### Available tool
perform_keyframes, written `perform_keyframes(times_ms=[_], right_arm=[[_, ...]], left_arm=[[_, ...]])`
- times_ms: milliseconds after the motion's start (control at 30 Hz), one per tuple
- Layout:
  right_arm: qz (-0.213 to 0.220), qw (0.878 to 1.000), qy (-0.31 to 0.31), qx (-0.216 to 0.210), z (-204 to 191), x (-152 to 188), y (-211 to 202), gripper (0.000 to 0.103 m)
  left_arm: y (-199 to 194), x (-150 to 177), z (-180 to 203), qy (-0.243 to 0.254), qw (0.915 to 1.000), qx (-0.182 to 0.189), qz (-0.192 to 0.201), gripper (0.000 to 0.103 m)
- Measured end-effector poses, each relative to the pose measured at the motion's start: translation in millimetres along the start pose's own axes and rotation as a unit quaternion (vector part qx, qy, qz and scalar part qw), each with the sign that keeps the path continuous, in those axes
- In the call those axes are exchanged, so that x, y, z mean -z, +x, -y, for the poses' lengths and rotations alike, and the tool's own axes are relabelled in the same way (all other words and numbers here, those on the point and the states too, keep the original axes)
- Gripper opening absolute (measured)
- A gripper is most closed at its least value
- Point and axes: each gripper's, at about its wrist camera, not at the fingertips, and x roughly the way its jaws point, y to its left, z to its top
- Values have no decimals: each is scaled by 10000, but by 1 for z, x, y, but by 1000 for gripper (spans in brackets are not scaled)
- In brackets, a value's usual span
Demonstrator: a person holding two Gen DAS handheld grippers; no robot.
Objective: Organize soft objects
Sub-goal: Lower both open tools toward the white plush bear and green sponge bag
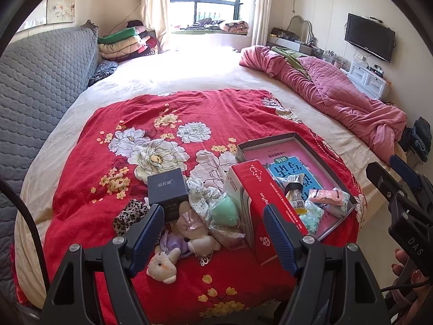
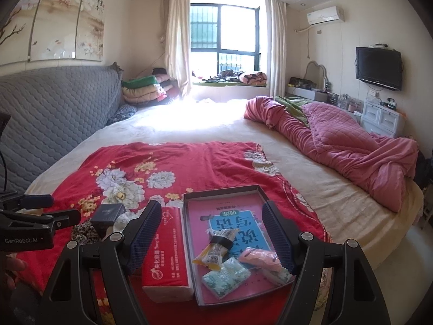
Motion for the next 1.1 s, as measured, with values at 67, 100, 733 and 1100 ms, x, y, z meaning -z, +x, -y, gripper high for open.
perform_keyframes(times_ms=[67,100,733,1100], right_arm=[[1,10000,-76,-40,-7,0,-1,78],[3,9999,-93,-75,-11,0,-1,78],[-212,9980,-361,-479,-48,5,7,78],[-418,9956,-565,-613,-69,15,22,78]], left_arm=[[-1,3,-4,-3,10000,-26,-20,75],[-2,4,-6,-20,10000,-30,-21,75],[-4,21,-70,-513,9981,-323,-132,75],[7,40,-125,-966,9933,-556,-296,75]])
